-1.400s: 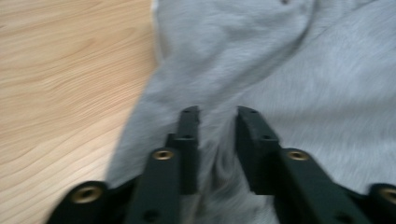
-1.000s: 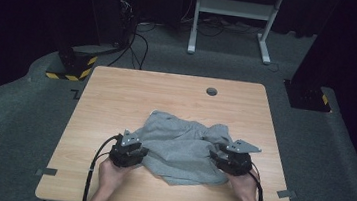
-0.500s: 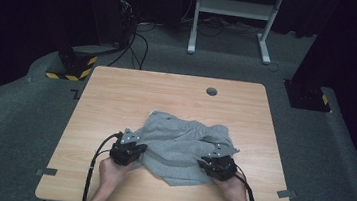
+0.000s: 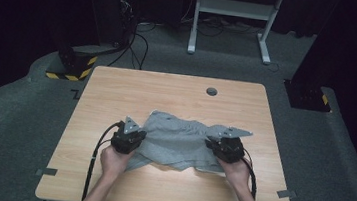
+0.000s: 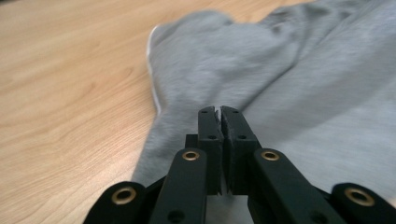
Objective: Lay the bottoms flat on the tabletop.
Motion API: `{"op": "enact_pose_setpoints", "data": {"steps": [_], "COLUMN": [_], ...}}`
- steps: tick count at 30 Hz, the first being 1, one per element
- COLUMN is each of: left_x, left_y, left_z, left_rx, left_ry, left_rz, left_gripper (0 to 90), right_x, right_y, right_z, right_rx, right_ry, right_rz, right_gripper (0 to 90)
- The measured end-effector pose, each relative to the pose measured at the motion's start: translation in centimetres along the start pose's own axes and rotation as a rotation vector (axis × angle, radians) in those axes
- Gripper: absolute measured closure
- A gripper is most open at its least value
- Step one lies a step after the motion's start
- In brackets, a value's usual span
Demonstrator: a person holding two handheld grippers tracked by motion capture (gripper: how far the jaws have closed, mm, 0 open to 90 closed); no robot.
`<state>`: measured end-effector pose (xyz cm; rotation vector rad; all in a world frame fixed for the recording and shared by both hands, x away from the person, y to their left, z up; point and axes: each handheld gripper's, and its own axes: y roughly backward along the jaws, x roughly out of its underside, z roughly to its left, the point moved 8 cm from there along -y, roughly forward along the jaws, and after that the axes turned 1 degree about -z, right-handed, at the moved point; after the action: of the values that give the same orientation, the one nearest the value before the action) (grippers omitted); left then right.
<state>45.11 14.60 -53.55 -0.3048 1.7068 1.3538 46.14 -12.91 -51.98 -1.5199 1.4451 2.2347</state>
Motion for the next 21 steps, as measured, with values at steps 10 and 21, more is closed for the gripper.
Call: {"op": "enact_pose_setpoints", "data": {"steps": [10, 21], "left_x": [1.4, 3.8], "left_y": [0.8, 4.1], "left_z": [0.0, -3.9], "left_rx": [-0.057, 0.021], "left_ry": [-0.018, -0.085], "left_rz": [0.008, -0.019], "left_gripper": [54.5, 51.7], "right_x": [1.6, 2.5], "right_y": [-1.6, 2.2], "right_z": [-1.1, 1.7], "right_rx": [0.056, 0.014], "right_ry": [-0.024, 0.079], "right_rz": [0.048, -0.044], "right_gripper": [68.7, 69.8]}}
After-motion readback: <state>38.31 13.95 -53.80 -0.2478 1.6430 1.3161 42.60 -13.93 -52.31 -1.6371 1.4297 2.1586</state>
